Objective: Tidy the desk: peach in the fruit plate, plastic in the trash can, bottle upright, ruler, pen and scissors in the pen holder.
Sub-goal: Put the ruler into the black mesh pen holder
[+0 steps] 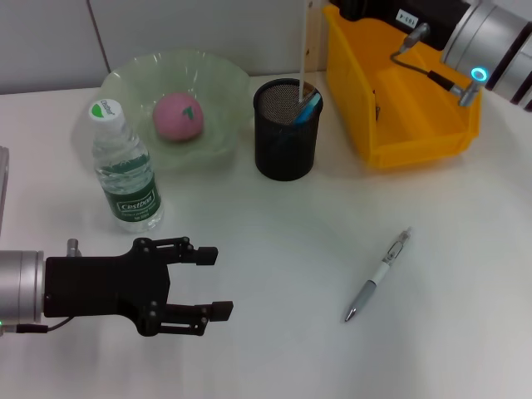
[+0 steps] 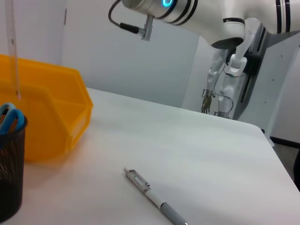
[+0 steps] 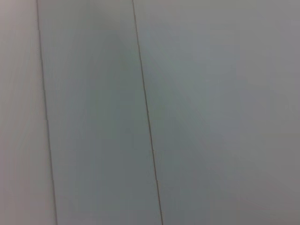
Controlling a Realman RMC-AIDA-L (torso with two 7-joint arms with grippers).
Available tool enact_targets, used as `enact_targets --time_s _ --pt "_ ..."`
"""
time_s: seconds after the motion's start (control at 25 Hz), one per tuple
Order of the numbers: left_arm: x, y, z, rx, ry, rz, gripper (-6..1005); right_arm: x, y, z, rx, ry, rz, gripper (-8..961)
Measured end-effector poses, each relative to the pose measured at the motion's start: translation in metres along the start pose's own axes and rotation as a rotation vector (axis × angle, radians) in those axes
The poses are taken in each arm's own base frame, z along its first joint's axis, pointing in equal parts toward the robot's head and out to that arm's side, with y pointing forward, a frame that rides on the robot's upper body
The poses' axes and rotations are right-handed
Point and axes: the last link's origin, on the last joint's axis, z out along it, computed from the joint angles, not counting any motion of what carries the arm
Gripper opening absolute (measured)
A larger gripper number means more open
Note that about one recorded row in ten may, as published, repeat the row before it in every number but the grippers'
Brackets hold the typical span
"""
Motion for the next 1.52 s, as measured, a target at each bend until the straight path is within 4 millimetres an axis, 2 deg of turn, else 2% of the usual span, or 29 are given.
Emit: enact_targets --time_s 0.56,0.8,1.52 --pt "-0.002 -0.001 0.000 0.008 0.005 0.016 805 0.007 0.002 0.020 0.009 -0.004 -0.061 431" --pt "-0.001 -0.003 0.000 0.014 0.001 0.021 805 0.017 0.004 0.029 0.017 0.027 -0.083 435" --pt "-0.004 -0.002 0.000 0.023 -0.001 0.013 804 0.039 0.009 0.027 0.036 0.068 -0.055 446"
